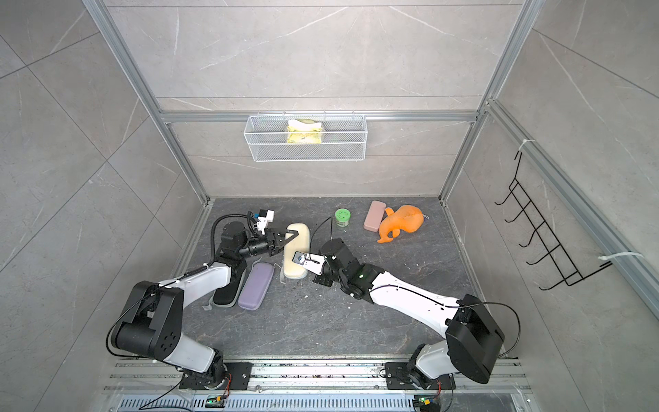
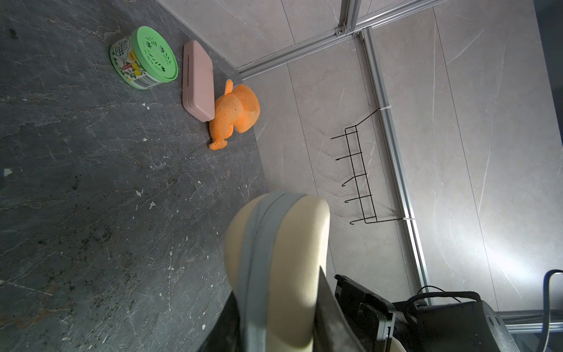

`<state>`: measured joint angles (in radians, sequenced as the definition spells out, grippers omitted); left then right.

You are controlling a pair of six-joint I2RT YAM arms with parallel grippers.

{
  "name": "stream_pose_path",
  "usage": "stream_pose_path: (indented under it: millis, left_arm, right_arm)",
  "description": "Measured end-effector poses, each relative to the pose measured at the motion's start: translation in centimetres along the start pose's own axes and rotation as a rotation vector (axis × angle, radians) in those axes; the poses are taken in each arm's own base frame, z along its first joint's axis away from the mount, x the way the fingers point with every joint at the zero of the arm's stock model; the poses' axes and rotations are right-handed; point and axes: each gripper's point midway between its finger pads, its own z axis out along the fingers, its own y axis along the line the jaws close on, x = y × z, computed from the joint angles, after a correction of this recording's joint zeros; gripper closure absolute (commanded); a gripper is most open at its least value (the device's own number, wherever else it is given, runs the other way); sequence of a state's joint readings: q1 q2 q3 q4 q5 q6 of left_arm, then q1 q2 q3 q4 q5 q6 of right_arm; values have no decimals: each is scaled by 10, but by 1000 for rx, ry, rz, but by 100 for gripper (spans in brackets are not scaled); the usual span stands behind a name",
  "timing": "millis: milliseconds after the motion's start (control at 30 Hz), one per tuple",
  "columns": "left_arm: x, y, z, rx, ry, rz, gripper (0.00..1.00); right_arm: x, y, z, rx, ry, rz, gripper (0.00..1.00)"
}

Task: Put umbrellas into zippered umbrella sleeves
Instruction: Zip the zipper on the umbrella sleeve.

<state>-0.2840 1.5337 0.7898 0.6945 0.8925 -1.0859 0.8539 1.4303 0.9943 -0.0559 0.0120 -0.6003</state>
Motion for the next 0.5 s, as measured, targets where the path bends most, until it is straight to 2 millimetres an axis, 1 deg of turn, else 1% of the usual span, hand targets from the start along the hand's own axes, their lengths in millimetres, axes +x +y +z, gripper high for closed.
stream_pose_path:
  millis: [100, 167, 333, 500]
  left_arm:
    - [1, 1, 0, -4, 3, 0, 93]
    - [2, 3, 0, -10, 5, -5, 94]
    - [3, 3, -1, -13, 6, -1, 98]
    - [3, 7, -3, -33, -13, -7, 100]
  right_arm:
    - [0, 3, -2, -2, -2, -21, 98]
    - [-1, 5, -5, 3, -2, -40, 100]
    - [0, 11, -11, 12, 14, -84, 100]
    - [3, 24, -15, -13, 38, -104, 100]
